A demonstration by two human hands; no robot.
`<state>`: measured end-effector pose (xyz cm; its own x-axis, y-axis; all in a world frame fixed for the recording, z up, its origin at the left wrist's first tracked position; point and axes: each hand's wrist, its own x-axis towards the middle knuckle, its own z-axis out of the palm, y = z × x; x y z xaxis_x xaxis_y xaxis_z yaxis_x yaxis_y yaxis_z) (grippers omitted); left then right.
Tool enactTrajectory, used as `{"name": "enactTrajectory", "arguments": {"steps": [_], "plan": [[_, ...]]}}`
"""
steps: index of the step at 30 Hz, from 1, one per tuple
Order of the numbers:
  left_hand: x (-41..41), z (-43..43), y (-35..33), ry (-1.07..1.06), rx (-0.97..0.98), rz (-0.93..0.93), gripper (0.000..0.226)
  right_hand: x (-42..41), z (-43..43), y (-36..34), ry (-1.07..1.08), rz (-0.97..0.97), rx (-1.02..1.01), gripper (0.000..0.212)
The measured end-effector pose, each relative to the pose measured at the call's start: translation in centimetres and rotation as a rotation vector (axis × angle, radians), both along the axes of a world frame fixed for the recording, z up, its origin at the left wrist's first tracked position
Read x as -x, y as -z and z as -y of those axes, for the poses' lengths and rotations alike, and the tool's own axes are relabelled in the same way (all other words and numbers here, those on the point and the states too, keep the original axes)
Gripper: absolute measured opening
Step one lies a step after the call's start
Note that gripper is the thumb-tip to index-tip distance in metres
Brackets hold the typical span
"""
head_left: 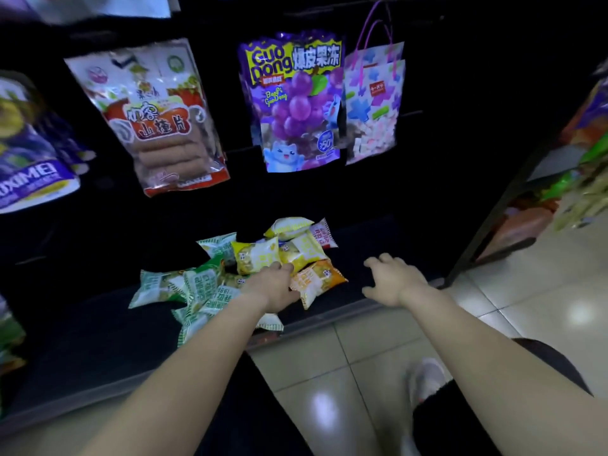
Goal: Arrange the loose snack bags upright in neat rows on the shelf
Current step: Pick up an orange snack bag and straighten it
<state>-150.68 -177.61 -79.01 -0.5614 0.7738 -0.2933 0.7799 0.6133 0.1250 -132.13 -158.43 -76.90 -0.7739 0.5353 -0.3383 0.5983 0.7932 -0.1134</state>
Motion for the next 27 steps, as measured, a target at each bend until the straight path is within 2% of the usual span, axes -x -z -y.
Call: {"name": "enactTrajectory", "arguments": {"steps": [5,9,17,23,27], "plan": [[0.4,-0.3,-0.7,0.011,-0.051,-0.068,0.065,-1.1,0.9,1.6,-0.032,-0.011,0.027,0.073],[2.4,-1.6,0.6,0.036,-0.026,-0.102,0.064,2.0,-0.6,4.7,-0.074,0.029,0.064,0.07],[9.3,-4.9,8.0,0.059,0.102,-0.008,0.067,12.8,-5.9,17.9,0.034,0.045,0.271,0.065],[11.8,-5.2,12.0,0.098,0.147,0.052,0.067,19.6,-8.1,26.7,0.271,0.016,0.322,0.091],[12.1,-4.8,13.4,0.1,0.16,0.084,0.069,20.7,-9.0,28.6,0.407,-0.051,0.54,0.117]]}}
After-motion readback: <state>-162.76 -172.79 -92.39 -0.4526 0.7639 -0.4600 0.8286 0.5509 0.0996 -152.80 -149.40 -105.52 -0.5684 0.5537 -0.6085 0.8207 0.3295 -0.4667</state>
